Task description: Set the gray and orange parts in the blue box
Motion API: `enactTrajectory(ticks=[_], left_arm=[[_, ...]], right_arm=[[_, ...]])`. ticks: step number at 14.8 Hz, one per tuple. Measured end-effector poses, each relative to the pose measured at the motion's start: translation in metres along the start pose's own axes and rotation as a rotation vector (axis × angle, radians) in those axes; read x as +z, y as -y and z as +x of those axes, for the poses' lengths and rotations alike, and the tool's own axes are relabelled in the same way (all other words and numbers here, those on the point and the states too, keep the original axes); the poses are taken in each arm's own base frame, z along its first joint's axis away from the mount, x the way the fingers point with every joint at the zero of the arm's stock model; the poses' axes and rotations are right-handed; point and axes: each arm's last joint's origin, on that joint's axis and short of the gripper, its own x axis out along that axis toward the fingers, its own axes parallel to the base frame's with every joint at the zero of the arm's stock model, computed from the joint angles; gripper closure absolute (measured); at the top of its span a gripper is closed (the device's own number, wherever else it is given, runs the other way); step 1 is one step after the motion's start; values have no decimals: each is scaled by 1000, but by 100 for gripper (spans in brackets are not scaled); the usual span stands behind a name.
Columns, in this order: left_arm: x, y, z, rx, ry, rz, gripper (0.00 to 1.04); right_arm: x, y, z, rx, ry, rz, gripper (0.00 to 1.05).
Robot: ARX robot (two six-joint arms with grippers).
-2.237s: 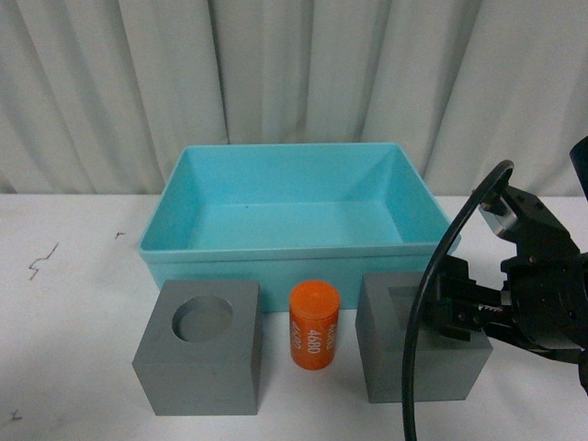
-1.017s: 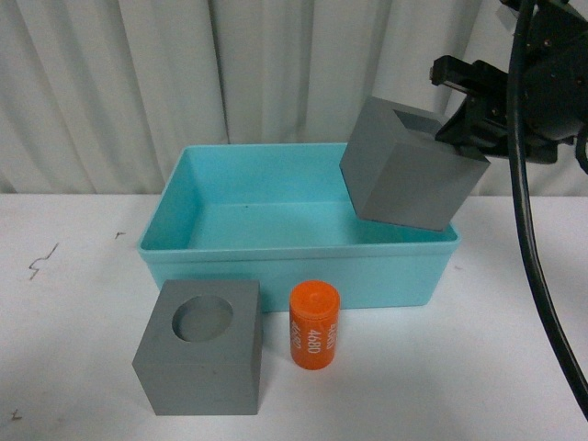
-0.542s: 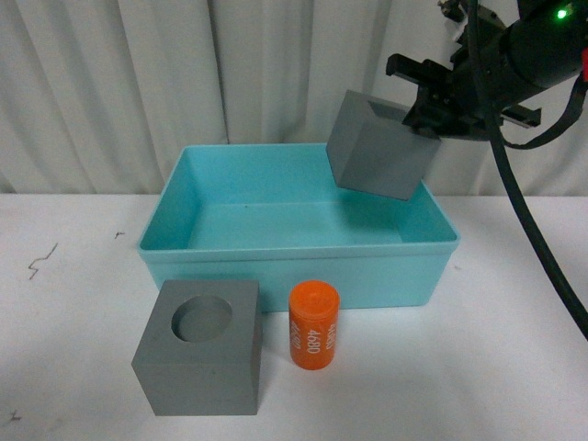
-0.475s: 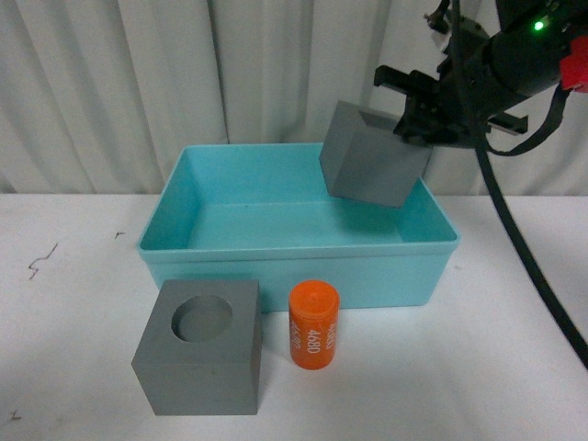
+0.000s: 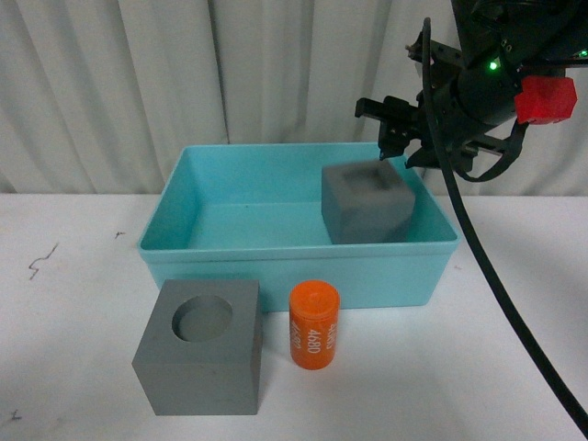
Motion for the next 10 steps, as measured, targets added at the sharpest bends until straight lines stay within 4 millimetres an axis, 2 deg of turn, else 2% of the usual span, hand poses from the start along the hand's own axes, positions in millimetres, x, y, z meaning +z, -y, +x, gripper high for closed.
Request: enactTrajectory(ticks=[2, 3, 4, 5, 7, 8, 9, 10], left_arm=[[0, 0, 0, 0, 0, 0, 7], [0, 0, 0, 0, 0, 0, 7], [0, 0, 0, 0, 0, 0, 7], [0, 0, 0, 0, 0, 0, 7], [0, 0, 0, 0, 0, 0, 7], [0, 0, 0, -1, 0, 0, 7], [0, 0, 0, 0, 0, 0, 7], [0, 0, 0, 1, 0, 0, 7]], right_arm=[[8, -3, -15, -8, 50, 2, 28], [15, -6, -32, 6, 107, -2, 13], [21, -9, -50, 27, 174, -8, 4], [23, -11, -65, 47, 237, -25, 6], [20, -18, -112, 98, 444, -116, 7], [6, -21, -142, -4, 655, -182, 18], [-24, -17, -178, -101, 783, -211, 32], [-52, -8, -205, -118, 838, -226, 44]])
